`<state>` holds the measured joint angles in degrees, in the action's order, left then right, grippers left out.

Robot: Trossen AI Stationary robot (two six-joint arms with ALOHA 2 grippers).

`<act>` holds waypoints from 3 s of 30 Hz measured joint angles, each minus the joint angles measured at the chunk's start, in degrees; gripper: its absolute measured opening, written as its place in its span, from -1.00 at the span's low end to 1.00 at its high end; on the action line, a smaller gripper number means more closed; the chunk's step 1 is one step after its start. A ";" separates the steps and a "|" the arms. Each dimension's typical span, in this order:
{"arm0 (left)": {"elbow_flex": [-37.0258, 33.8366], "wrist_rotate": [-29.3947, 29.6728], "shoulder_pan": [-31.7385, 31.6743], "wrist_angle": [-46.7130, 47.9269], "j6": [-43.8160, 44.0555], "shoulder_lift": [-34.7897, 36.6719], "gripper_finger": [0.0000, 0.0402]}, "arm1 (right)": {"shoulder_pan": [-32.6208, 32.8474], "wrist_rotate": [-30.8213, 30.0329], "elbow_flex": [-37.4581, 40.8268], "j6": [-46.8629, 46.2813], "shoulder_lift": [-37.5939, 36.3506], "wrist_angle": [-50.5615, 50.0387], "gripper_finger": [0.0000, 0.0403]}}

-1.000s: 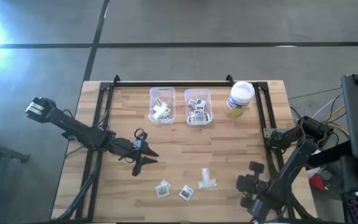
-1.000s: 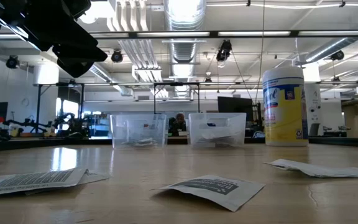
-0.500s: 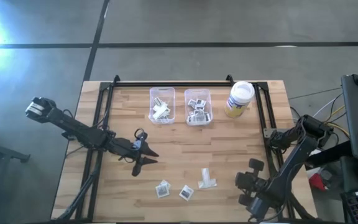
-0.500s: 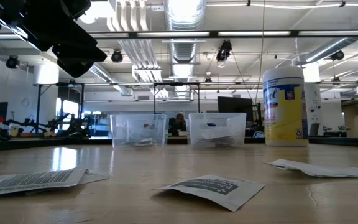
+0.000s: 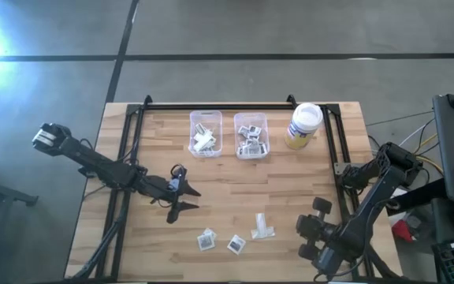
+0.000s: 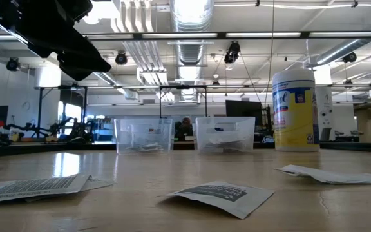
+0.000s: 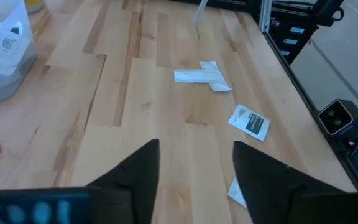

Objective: Pick & Place First Aid Supplies
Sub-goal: Put the green bandage pack into the left transparent bin

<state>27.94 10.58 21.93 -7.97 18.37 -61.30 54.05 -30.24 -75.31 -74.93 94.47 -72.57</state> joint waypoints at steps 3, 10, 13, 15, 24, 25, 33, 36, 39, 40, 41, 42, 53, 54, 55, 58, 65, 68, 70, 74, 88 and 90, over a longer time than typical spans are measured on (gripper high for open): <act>0.00 0.33 0.00 -1.03 -0.28 0.00 0.11 | -1.33 -1.07 -0.89 1.59 0.00 -0.11 -0.96; -0.02 0.43 0.00 -4.79 -0.27 -0.38 0.20 | -5.42 -2.47 -2.90 6.05 0.03 0.09 -0.96; -0.02 0.97 0.00 -6.08 -0.27 -1.66 0.20 | -7.24 -3.08 -3.22 8.72 0.03 2.13 -0.96; -0.02 1.01 0.00 -7.44 -0.47 -3.14 0.20 | -8.47 -3.08 -3.24 10.87 0.09 3.68 -0.96; 1.06 1.05 0.00 -19.46 -5.94 -12.24 0.20 | -13.61 -3.06 -3.69 23.64 0.09 14.02 -0.96; 1.24 1.05 0.00 -20.65 -6.38 -13.29 0.20 | -14.07 -3.06 -3.77 25.43 0.09 15.36 -0.96; 6.06 1.10 -0.07 -25.05 -8.49 -20.46 0.20 | -16.88 -2.97 -3.83 35.40 0.09 25.44 -0.96; 8.64 1.10 -0.07 -25.05 -9.91 -22.97 0.20 | -17.41 -2.97 -3.83 38.26 0.09 29.53 -0.96; 11.33 1.10 -0.07 -25.03 -11.53 -25.24 0.20 | -17.52 -2.93 -3.83 41.65 0.11 33.50 -0.96; 12.16 1.09 -0.08 -25.01 -12.03 -25.86 0.20 | -17.52 -2.92 -3.83 42.36 0.09 34.71 -0.96; 12.99 1.10 -0.10 -25.04 -12.46 -26.34 0.20 | -17.56 -2.90 -3.83 42.98 0.10 35.64 -0.96; 13.79 1.09 -0.11 -25.07 -12.56 -26.79 0.20 | -17.58 -2.85 -3.83 43.47 0.10 36.37 -0.96; 19.84 -0.30 -0.09 -25.11 -12.48 -30.05 0.20 | -17.71 -2.82 -3.83 48.34 0.11 42.14 -0.96; 20.15 -1.25 -0.11 -25.02 -12.46 -30.38 0.20 | -17.75 -2.85 -3.83 48.65 0.11 42.35 -0.96; 20.47 -2.04 -0.11 -24.93 -12.44 -30.87 0.20 | -17.88 -2.86 -3.83 49.05 0.11 42.69 -0.96; 21.70 -2.88 -0.09 -25.03 -12.41 -32.14 0.20 | -18.24 -2.88 -3.83 49.89 0.11 43.94 -0.96; 24.36 -2.99 -0.11 -25.06 -13.63 -34.24 0.20 | -19.07 -2.93 -3.83 50.29 0.11 44.60 -0.96; 24.63 -2.99 -0.11 -25.09 -13.69 -34.32 0.16 | -19.24 -2.93 -3.81 50.31 0.11 44.74 -0.96; 24.61 -2.99 -0.11 -25.05 -13.73 -34.32 0.08 | -19.24 -2.92 -3.81 50.49 0.11 44.93 -0.96; 24.59 -3.00 -0.13 -25.07 -13.88 -34.32 -0.18 | -19.24 -2.91 -3.81 51.18 0.11 44.96 -0.96; 24.55 -3.03 -0.13 -25.05 -14.95 -34.32 -0.97 | -19.20 -2.90 -3.81 51.18 0.11 45.05 -0.96; 24.52 -3.03 -0.13 -25.03 -14.95 -34.32 -0.99 | -19.20 -2.90 -3.81 51.18 0.11 45.04 -0.96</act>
<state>52.47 7.55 21.80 -32.99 3.42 -95.61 34.85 -33.14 -79.11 -23.75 94.59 -27.53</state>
